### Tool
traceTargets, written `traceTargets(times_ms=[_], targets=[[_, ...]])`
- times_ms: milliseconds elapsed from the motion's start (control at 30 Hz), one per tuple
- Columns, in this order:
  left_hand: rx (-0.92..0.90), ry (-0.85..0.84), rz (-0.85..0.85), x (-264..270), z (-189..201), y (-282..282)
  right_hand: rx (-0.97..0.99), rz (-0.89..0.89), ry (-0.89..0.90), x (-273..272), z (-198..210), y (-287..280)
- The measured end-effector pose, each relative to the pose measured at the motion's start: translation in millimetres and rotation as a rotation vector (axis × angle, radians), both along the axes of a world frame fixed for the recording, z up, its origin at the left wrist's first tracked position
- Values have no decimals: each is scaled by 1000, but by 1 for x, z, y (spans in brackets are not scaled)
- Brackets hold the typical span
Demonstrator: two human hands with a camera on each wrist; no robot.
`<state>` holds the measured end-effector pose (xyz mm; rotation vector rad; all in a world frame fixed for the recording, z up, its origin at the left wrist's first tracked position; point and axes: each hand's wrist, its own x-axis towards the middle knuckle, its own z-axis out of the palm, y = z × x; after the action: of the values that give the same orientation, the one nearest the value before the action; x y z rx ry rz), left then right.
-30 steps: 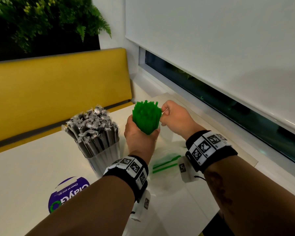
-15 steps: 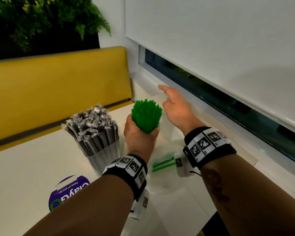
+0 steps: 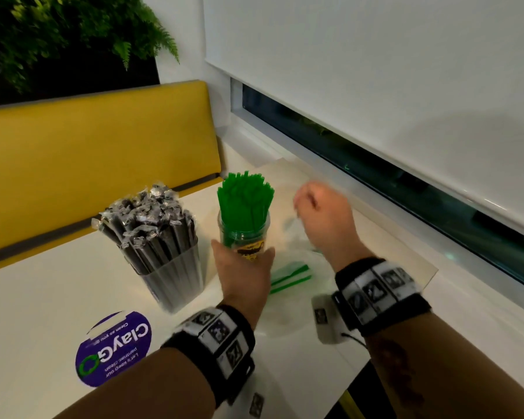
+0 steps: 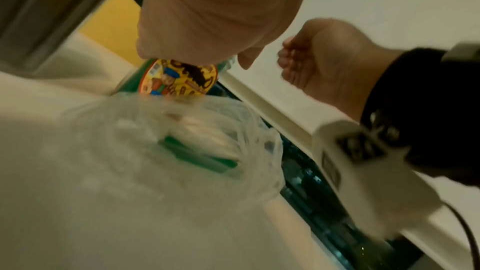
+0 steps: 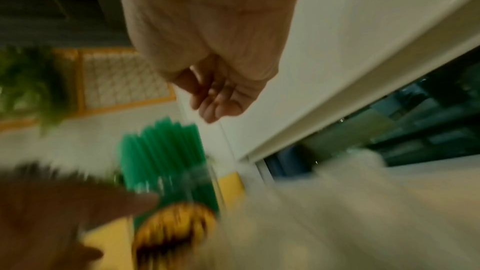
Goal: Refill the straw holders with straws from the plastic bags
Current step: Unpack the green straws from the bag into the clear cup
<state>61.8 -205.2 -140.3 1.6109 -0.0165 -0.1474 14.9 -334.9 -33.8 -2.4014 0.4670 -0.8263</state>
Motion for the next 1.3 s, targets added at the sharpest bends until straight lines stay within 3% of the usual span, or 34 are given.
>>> traceTargets(times_ms=[100, 167, 267, 400, 533, 633, 800, 933, 1067, 1133, 1233, 1300], targets=[[338, 7, -25, -20, -18, 16, -254, 231, 531, -28, -57, 11], [567, 37, -129, -20, -32, 20, -357, 294, 738, -39, -94, 20], [766, 68, -340, -9, -41, 19, -287, 282, 767, -48, -124, 25], [891, -57, -530, -6, -42, 12, -274, 319, 672, -48, -136, 26], [844, -19, -583, -3, -35, 7, -445, 340, 675, -50, -139, 22], [710, 79, -675, 0, -29, 6, -388, 280, 659, -53, -134, 20], [484, 184, -583, 2, -30, 4, -329, 191, 648, -56, -124, 15], [583, 44, -592, 2, -19, 11, -248, 223, 653, -60, -114, 10], [616, -104, -668, 8, -21, 19, 3, 225, 717, -64, -105, 11], [502, 21, -647, 5, -18, 17, 1, 254, 799, -64, -102, 10], [124, 464, -536, -4, -15, 12, -56, 259, 805, -61, -98, 7], [39, 572, -556, -4, -16, 11, -114, 240, 760, -58, -94, 6]])
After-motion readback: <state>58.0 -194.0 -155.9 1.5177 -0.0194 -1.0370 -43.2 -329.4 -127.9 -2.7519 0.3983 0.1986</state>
